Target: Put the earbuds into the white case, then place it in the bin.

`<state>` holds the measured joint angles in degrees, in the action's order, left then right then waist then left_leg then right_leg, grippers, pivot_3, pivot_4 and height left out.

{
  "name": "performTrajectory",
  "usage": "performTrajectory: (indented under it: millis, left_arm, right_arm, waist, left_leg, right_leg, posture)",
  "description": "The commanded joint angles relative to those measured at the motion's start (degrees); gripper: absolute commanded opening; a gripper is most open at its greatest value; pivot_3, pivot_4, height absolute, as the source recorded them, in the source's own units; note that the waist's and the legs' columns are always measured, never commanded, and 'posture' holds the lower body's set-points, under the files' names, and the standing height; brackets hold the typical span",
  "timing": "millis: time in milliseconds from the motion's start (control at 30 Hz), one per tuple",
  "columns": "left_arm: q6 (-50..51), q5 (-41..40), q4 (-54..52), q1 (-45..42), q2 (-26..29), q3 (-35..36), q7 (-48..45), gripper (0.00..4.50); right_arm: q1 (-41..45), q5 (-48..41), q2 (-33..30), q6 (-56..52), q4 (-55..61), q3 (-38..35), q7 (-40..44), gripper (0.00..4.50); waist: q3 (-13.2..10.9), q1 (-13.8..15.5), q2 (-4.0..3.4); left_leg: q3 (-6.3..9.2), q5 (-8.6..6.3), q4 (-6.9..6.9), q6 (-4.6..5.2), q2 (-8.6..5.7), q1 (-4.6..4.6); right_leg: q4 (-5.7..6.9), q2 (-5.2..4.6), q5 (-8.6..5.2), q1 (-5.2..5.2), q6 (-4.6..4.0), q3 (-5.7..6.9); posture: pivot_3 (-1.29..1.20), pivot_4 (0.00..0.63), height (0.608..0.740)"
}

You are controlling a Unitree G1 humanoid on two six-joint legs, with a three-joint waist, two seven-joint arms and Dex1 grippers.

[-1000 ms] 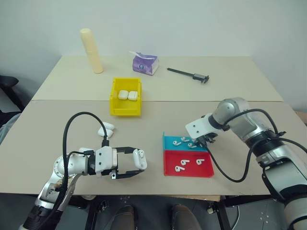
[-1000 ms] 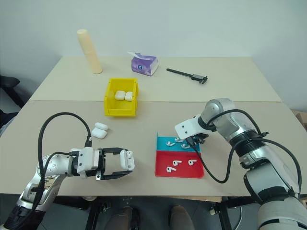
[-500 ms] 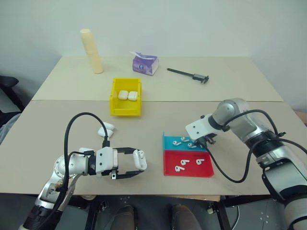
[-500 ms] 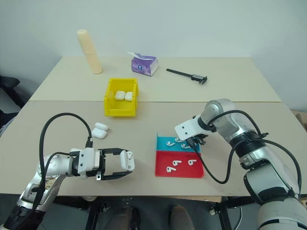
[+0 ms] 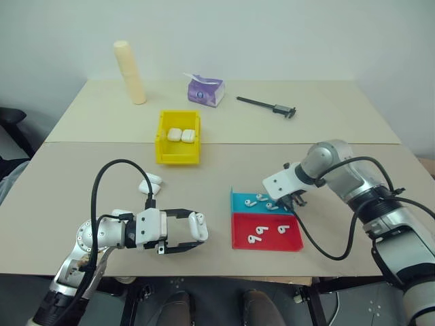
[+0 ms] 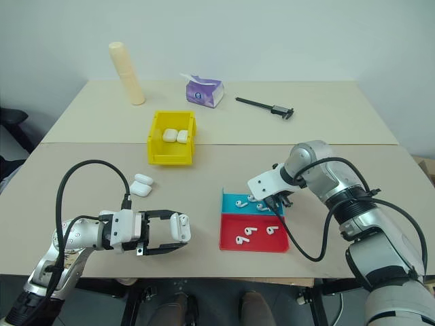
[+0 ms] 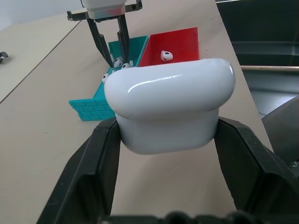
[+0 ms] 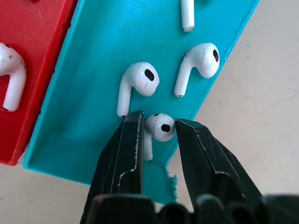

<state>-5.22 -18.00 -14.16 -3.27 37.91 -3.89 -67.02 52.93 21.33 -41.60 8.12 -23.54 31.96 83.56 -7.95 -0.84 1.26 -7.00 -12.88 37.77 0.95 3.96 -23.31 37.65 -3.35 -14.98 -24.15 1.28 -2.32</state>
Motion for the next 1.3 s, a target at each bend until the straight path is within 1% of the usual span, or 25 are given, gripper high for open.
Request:
performTrajectory:
  millis: [33,67,167,200,533,667,733,867,900,1000,1133,1200,1300]
  left_arm:
    - [-1.80,-0.24,-0.45,-0.15,0.17,0.07,0.05,2.78]
    - [-1.86,-0.22,-0.38,-0.19,0.16,0.05,0.04,2.78]
    - [-2.05,-0.22,-0.29,-0.24,0.22,0.01,-0.04,2.78]
    - [-2.15,-0.25,-0.23,-0.25,0.25,-0.02,-0.11,2.78]
    - [-2.92,-0.12,0.45,-0.51,0.32,-0.21,-0.44,2.78]
    - [-2.70,-0.85,0.24,-1.19,0.24,0.05,-0.33,2.78]
    - [-2.13,-2.03,-0.16,-1.94,0.03,0.44,-0.28,2.78]
    - [-0.74,-4.84,-0.63,-4.36,-0.71,0.57,-0.55,2.78]
    - [0.15,-6.09,-0.93,-5.64,-1.14,0.42,-0.61,2.78]
    - [1.96,-8.42,-1.34,-8.32,-2.12,0.17,-1.00,2.78]
    - [5.86,-12.55,-0.85,-14.72,-4.63,-0.68,-1.66,2.78]
    - [6.83,-13.44,-0.25,-16.51,-5.32,-0.73,-2.35,2.78]
    - [8.22,-14.73,1.91,-20.98,-6.97,-1.30,-3.73,2.78]
  right_arm:
    - [-0.79,0.67,-0.44,0.23,0.75,-0.50,-0.12,1.49]
    - [-0.79,0.82,-0.42,0.00,0.78,-0.47,-0.13,1.49]
    - [-0.97,0.85,-0.42,-0.24,0.96,-0.57,-0.03,0.93]
    - [-1.10,0.84,-0.45,-0.43,1.14,-0.61,0.06,0.67]
    - [-3.00,-0.19,-1.01,-1.89,4.19,-2.43,0.46,0.67]
    - [-3.73,-5.14,-1.95,-6.19,10.19,-6.64,1.98,0.67]
    - [-3.98,-8.17,-2.73,-10.27,14.06,-9.81,2.37,0.67]
    - [-4.81,-16.87,-3.79,-22.35,22.71,-17.77,1.95,0.67]
    - [-5.57,-20.51,-4.16,-26.16,25.80,-21.36,1.42,0.67]
    - [-7.61,-28.00,-5.59,-34.82,32.99,-28.39,-0.05,0.67]
    - [-8.55,-47.17,-2.32,-57.11,44.06,-44.08,-7.76,0.67]
    - [-8.81,-53.86,-1.09,-64.07,47.46,-48.07,-11.53,0.67]
    - [-8.85,-68.62,3.80,-75.41,51.96,-57.39,-20.49,0.67]
  waist:
    - [0.00,-0.01,0.00]
    - [0.00,-0.01,0.00]
    - [0.00,0.00,0.00]
    - [0.00,0.01,0.00]
    - [0.00,0.03,0.00]
    - [0.00,0.07,0.00]
    - [0.00,0.07,0.00]
    - [0.00,0.17,0.00]
    - [0.00,0.18,0.00]
    - [0.00,0.39,0.00]
    - [-0.01,0.72,0.01]
    - [-0.01,0.69,0.01]
    - [-0.01,0.33,0.02]
  left_leg:
    - [0.00,0.00,0.00,0.00,0.00,0.00]
    - [0.00,0.00,0.00,0.00,0.00,0.01]
    - [0.00,0.00,0.00,0.00,0.00,0.01]
    - [0.00,0.00,0.00,0.00,0.00,0.02]
    - [0.00,0.00,0.00,0.00,0.00,0.02]
    - [0.00,0.00,0.00,0.00,0.00,-0.01]
    - [0.00,0.00,0.00,0.00,0.00,-0.05]
    - [0.03,0.00,0.00,0.00,0.00,-0.08]
    - [0.04,0.00,0.00,0.00,0.00,-0.07]
    - [0.06,0.00,0.01,0.00,-0.01,-0.08]
    - [0.17,0.00,0.02,0.00,-0.03,-0.17]
    - [0.34,0.00,0.04,-0.01,-0.02,-0.14]
    - [0.44,0.00,0.03,0.00,-0.02,-0.09]
  right_leg:
    - [0.00,0.00,0.00,0.00,0.00,0.00]
    - [0.00,0.00,0.00,0.00,0.00,0.00]
    - [0.00,0.00,0.00,0.01,0.00,0.00]
    - [0.00,0.00,0.00,0.02,0.00,0.00]
    - [0.00,0.00,0.00,0.03,0.00,0.01]
    - [-0.01,0.00,0.00,0.00,0.00,0.01]
    - [0.00,-0.01,0.00,-0.04,0.00,-0.01]
    - [0.01,-0.01,0.00,-0.06,0.00,0.00]
    - [-0.01,-0.01,0.00,-0.03,0.00,0.02]
    - [-0.03,-0.02,0.00,0.01,0.01,0.05]
    - [-0.02,-0.02,0.01,-0.03,0.02,0.06]
    - [-0.02,0.00,0.01,0.02,0.02,0.07]
    - [-0.01,0.01,0.01,0.05,0.02,0.00]
  posture:
    - [0.00,0.150,0.740]
    - [0.00,0.150,0.740]
    - [0.00,0.150,0.740]
    - [0.00,0.150,0.740]
    - [0.00,0.150,0.740]
    - [0.00,0.150,0.740]
    - [0.00,0.150,0.740]
    - [0.00,0.150,0.740]
    - [0.00,0.150,0.740]
    - [0.00,0.150,0.740]
    - [0.00,0.150,0.740]
    - [0.00,0.150,0.740]
    - [0.00,0.150,0.740]
